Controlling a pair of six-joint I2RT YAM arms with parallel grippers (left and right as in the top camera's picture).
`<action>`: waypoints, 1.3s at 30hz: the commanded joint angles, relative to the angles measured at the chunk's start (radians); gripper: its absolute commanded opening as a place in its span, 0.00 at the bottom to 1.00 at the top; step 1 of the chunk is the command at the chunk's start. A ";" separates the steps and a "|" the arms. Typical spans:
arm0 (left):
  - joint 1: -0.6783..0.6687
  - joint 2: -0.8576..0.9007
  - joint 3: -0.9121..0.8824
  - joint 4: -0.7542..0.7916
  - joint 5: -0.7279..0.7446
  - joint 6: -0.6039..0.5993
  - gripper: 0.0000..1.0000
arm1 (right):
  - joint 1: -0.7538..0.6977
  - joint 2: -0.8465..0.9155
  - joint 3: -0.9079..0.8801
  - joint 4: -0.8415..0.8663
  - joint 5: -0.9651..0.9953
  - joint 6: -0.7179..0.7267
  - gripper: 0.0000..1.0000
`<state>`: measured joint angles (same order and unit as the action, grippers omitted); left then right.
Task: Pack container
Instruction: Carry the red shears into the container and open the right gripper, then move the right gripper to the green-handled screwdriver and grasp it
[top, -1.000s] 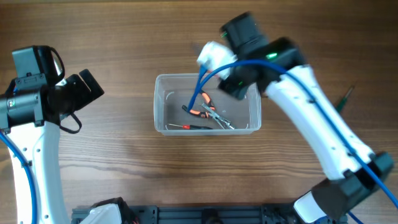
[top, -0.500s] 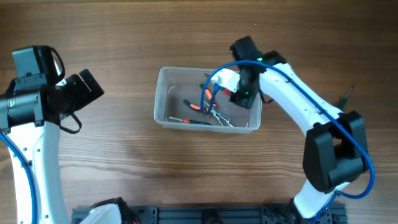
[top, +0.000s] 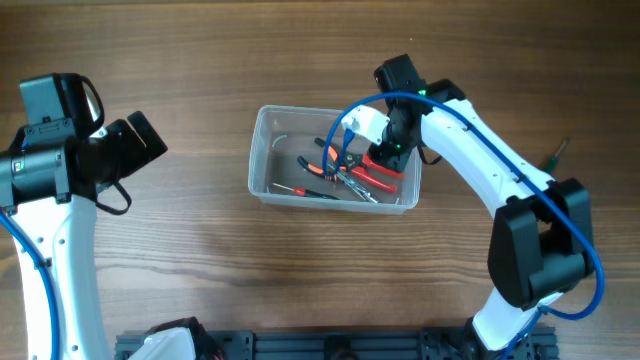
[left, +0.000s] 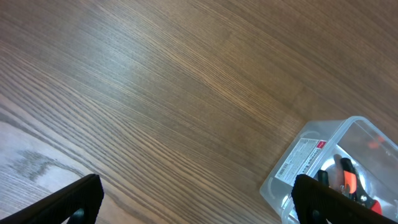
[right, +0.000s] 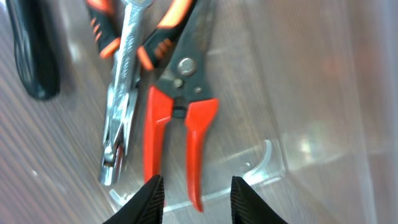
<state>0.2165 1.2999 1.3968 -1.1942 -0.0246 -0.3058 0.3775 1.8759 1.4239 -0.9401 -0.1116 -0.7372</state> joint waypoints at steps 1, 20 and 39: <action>0.005 0.006 0.014 0.000 0.005 -0.013 1.00 | -0.014 -0.084 0.146 -0.018 0.037 0.296 0.37; 0.004 0.006 0.014 0.001 0.005 -0.013 1.00 | -0.955 -0.188 0.017 -0.108 0.103 1.184 1.00; 0.004 0.006 0.014 0.001 0.005 -0.017 1.00 | -0.873 0.073 -0.041 0.087 0.127 0.947 0.99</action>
<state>0.2165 1.2999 1.3968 -1.1942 -0.0246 -0.3058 -0.5488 1.9430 1.3838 -0.8680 0.0006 0.2607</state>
